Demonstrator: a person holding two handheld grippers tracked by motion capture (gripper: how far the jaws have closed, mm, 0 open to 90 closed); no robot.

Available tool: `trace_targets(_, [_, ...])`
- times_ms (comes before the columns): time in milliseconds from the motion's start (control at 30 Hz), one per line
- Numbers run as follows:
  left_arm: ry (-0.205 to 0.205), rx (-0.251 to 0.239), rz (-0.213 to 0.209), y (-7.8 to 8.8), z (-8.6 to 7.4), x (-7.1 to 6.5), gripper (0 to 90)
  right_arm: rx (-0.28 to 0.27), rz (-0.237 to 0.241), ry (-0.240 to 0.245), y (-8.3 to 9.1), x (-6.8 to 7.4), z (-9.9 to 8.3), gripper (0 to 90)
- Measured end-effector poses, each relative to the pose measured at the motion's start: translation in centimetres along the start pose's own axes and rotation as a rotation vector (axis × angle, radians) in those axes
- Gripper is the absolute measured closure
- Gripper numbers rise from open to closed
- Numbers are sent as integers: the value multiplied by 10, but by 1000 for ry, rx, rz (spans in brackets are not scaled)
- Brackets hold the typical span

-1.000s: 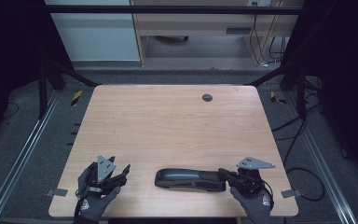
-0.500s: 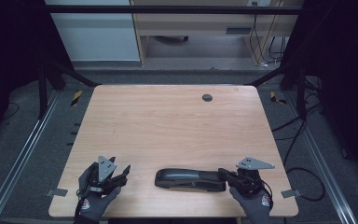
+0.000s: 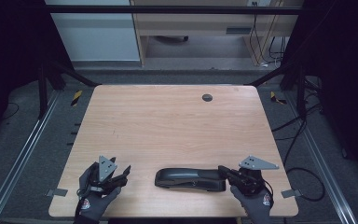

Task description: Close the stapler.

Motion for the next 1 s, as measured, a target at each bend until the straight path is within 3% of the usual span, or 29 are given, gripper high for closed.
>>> trace_targets(133, [0,1,0,-1,0,0,364,3,-28,26,0,1,4,848])
trace_targets(300, [-1,6,-4,-1,-1,0,364,-19,-75,12,1,-5,7,756])
trace_targets(367, [-1,8,-6,-2,-1,0,364,-43,-113,4,4,-13,9,675])
trace_targets(433, [-2,10,-9,-2,-2,0,364,-92,-177,2,8,-24,9,539])
trace_targets(500, [5,12,-13,-3,-2,0,364,-107,-230,-11,11,-38,7,477])
trace_targets(600, [10,15,-16,-4,-3,1,364,-95,-287,-46,12,-56,0,430])
trace_targets(833, [35,25,-15,-6,-5,7,385,-13,-334,-71,9,-82,-18,401])
trace_targets(1000, [55,43,-14,-8,-6,13,458,36,-363,-34,7,-94,-27,391])
Point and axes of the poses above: each handheld gripper's, and its own axes: y roughly backward along the jaws, z roughly out of its top, x roughly to its left, the point moved 5 cm from there along -y, roughly forward along the jaws, and after that the axes turned 1 degree about -x, right-handed, at the moved point
